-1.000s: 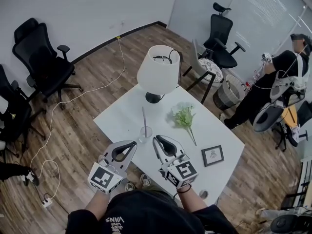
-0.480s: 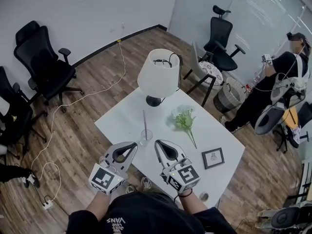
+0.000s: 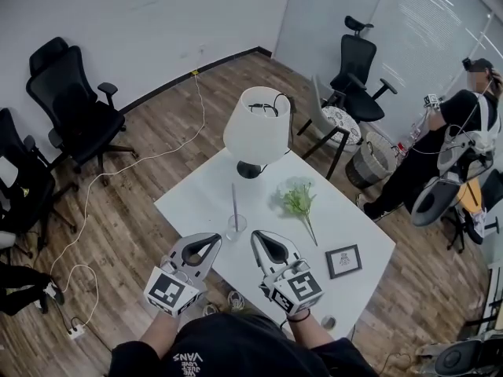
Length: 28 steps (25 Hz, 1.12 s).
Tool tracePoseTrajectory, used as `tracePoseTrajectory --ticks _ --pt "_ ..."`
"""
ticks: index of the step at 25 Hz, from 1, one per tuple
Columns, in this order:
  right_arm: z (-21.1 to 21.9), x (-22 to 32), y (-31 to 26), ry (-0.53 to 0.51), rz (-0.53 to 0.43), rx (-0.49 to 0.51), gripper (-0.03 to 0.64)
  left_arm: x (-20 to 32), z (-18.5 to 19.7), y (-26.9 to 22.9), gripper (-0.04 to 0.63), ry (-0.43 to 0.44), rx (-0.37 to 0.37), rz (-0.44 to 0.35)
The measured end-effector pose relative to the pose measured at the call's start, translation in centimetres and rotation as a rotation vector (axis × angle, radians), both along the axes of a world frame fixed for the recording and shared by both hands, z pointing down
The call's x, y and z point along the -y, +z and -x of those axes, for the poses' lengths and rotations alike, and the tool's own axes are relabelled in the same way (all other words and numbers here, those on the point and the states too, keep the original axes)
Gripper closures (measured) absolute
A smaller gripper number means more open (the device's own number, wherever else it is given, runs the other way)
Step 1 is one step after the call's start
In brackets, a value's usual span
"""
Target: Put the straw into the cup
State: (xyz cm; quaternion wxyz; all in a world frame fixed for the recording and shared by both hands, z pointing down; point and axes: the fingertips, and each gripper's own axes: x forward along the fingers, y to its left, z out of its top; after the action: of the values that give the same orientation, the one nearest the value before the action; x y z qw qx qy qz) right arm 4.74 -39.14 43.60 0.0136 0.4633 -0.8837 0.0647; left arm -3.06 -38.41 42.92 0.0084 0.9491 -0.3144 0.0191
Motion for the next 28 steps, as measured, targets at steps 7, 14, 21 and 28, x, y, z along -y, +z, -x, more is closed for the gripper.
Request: tracePoseTrajectory --ticks 7,14,21,28 --pt "-0.29 -0.01 0.00 -0.003 -0.002 0.000 0.600 0.07 -0.59 0.21 0.579 0.004 0.009 0.001" --pt "-0.24 0.04 0.06 -0.014 0.005 -0.006 0.600 0.09 -0.57 0.18 0.578 -0.006 0.006 0.007" --pt "-0.19 0.26 0.28 -0.022 0.013 -0.014 0.600 0.16 -0.44 0.18 0.578 -0.016 0.013 0.012" --pt "-0.49 0.58 0.66 -0.017 0.021 -0.023 0.600 0.37 -0.72 0.28 0.579 -0.012 0.012 0.006"
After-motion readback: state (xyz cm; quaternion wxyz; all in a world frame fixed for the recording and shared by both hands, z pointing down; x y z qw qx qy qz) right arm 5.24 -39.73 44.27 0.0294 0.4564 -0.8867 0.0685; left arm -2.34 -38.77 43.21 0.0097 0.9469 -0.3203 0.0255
